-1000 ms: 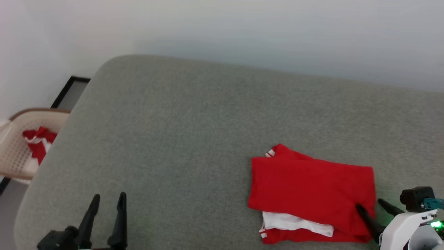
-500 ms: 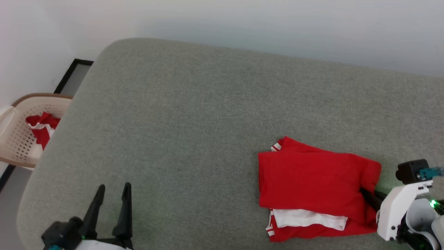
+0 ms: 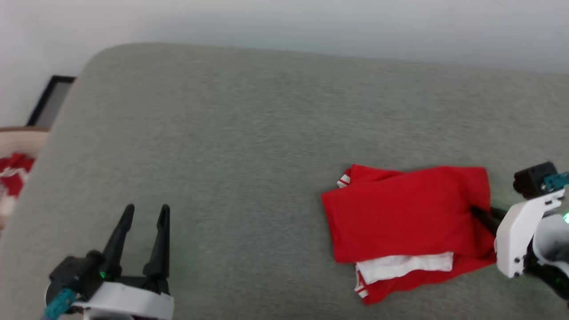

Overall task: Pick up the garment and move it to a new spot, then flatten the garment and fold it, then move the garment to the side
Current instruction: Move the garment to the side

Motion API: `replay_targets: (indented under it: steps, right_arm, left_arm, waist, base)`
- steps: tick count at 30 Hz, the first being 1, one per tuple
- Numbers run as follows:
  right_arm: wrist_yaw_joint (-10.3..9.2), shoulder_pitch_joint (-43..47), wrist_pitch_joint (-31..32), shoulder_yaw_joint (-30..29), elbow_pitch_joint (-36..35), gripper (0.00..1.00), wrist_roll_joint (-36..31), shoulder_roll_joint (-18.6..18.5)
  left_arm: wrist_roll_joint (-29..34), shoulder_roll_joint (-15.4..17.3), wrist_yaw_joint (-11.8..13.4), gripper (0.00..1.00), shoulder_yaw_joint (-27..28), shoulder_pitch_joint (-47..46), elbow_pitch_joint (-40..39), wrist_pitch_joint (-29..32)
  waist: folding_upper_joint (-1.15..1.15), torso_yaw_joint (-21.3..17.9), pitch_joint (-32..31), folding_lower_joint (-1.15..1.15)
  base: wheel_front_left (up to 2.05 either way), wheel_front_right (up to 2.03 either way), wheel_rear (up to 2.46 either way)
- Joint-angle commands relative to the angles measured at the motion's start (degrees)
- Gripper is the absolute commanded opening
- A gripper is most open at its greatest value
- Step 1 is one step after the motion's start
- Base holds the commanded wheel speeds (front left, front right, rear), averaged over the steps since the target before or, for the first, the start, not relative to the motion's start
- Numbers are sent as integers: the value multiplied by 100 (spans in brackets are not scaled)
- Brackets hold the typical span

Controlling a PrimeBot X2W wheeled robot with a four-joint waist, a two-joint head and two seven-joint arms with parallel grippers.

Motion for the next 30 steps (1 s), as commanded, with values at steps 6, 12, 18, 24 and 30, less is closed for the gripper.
replay_targets:
  steps: [6,12,18,24,30]
  right_arm:
    - [-8,-382,203,-112,-177,0,-118,-188]
    - [-8,-830,254,33,27,0,-196,-348]
    - [-8,-1517,10,513,270,0,-289,-632]
    - [-8,-2114,-412,938,657,0,-346,-936]
    - [-8,-2733,-1147,1465,1243,0,-625,-1406]
  left_arm:
    - [43,239,-17,100,-250,-393,-14,-3]
    - [38,466,-18,100,-535,-788,12,-3]
    - [20,684,-18,100,-733,-1134,-10,-3]
    - [14,841,-18,100,-917,-1381,-17,2]
    - [18,941,-18,100,-1108,-1628,-53,26]
  waist:
    - [0,-1078,242,0]
    - [0,-1851,459,0]
    - [0,-2540,743,0]
    - [0,-2862,1010,0]
    - [0,-2910,1323,0]
  base:
    - [0,0,0]
    - [0,0,0]
    - [0,0,0]
    - [0,0,0]
    - [0,0,0]
